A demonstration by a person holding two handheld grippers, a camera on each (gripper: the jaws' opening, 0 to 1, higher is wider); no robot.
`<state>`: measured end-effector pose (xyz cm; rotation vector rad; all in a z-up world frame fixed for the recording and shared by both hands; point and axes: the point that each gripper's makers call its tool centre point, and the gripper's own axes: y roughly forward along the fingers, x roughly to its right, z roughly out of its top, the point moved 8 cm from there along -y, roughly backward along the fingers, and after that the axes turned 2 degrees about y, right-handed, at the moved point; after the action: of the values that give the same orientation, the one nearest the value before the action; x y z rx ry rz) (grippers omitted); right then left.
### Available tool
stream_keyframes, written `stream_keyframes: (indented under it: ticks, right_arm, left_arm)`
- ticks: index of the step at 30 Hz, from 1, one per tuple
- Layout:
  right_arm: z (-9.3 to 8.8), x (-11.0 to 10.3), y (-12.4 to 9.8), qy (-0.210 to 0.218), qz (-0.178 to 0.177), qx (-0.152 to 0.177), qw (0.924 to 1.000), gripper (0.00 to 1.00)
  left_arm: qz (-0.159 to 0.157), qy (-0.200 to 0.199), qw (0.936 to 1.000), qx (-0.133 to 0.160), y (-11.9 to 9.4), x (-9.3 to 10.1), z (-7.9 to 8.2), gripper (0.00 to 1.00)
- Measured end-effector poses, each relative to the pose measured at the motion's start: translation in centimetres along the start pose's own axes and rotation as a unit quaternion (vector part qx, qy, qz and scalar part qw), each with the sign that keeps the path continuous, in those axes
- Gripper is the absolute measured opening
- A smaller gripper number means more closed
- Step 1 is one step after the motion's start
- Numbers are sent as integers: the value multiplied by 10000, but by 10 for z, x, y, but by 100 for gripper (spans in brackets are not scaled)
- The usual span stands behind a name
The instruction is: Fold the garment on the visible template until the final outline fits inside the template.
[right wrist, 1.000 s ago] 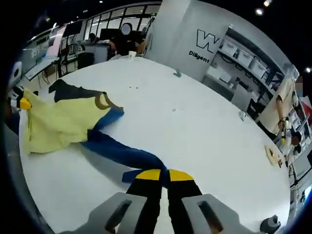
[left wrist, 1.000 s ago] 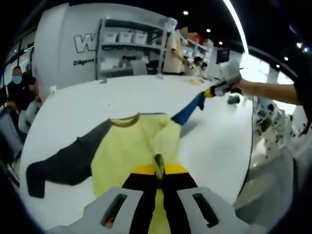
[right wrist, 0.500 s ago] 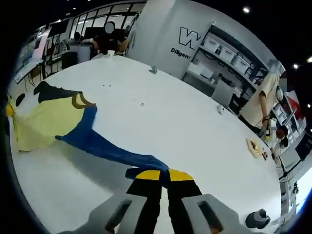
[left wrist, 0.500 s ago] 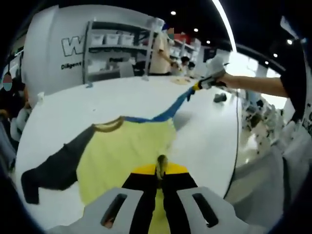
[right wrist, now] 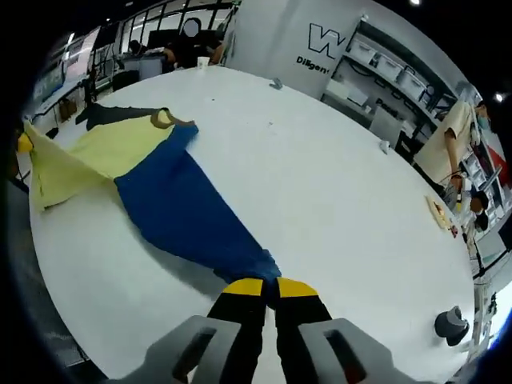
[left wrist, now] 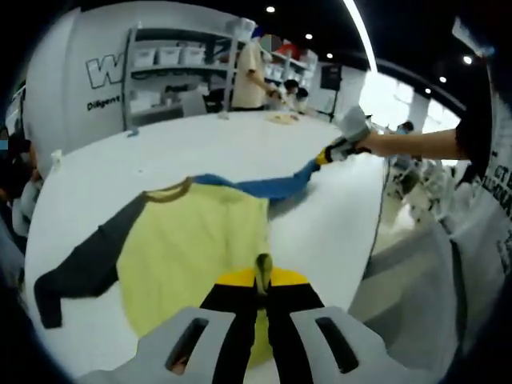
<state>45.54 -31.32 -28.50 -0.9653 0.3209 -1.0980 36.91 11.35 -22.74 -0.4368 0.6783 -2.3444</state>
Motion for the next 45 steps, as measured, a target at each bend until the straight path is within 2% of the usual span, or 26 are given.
stream_keyframes:
  ticks: [3,4,6,8,9,11,13,14,17,18,20,21,23,24,25,29,32,35,36,38,39,40,41,45]
  right_arm:
    - [-11,-21,4,-124,322,7,9994,0]
    - [-11,-26,6,-262,417,113,9987,0]
    - [-9,-32,5,-282,430,165,9985,0]
    - [-1,-41,3,-415,477,275,9976,0]
    - [9,-48,4,-586,536,396,9961,0]
    - [16,-50,6,-781,563,509,9940,0]
    - [36,-63,6,-1321,312,709,9882,0]
    - [40,-69,10,-1533,340,720,9850,0]
    - [53,-96,18,-1652,726,884,9796,0]
    - [54,-107,24,-1681,937,903,9771,0]
    - [57,-121,26,-1877,1101,838,9724,0]
    - [56,-128,28,-1990,1239,764,9691,3]
    - [52,-145,34,-2091,1668,560,9619,16]
    - [49,-146,38,-2078,1648,602,9623,26]
    - [49,-146,38,-2109,1636,653,9615,29]
    - [49,-137,30,-2134,1619,639,9613,24]
    - [47,-129,29,-2139,1604,631,9615,25]
    - [38,-91,22,-1424,1362,631,9784,23]
    - [35,-77,21,-1052,1318,660,9835,23]
    - [33,-72,22,-782,1375,665,9852,23]
    - [28,-65,23,-95,1610,716,9843,22]
    - [25,-59,23,217,1575,726,9846,22]
    - [22,-51,25,383,1509,688,9854,21]
    - [17,-33,37,536,1339,585,9878,19]
  left_arm:
    - [28,-30,10000,-74,-1,0,-2,1]
    - [60,-39,9999,-119,-2,-1,-4,1]
    - [122,-26,9998,-181,-5,-3,-6,1]
    - [183,-96,9996,-192,-8,-9,-10,1]
    - [230,-132,9995,-184,-11,-12,-12,1]
    - [271,-136,9994,-181,-13,-14,-12,1]
    - [360,-149,9990,-199,-15,-17,-12,1]
    - [384,-168,9989,-211,-15,-18,-12,1]
    - [416,-197,9987,-218,-15,-19,-13,1]
    - [416,-196,9987,-223,-15,-18,-13,1]
    - [417,-196,9986,-241,-14,-18,-14,1]
    - [410,-205,9987,-244,-13,-18,-15,1]
    - [402,-218,9986,-250,-13,-17,-16,1]
    - [399,-229,9986,-276,-12,-17,-17,1]
    - [398,-231,9985,-288,-12,-18,-17,1]
    - [402,-263,9984,-299,-12,-21,-20,1]
    - [407,-293,9983,-289,-12,-22,-20,1]
    - [444,-267,9981,-341,-11,-21,-21,1]
    - [436,-276,9981,-342,-11,-21,-22,1]
    - [423,-278,9981,-350,-11,-21,-22,1]
    - [410,-268,9981,-375,-10,-19,-22,1]
    - [402,-264,9981,-385,-10,-19,-22,1]
    - [394,-262,9981,-393,-10,-18,-23,1]
    - [380,-286,9981,-403,-10,-17,-25,1]
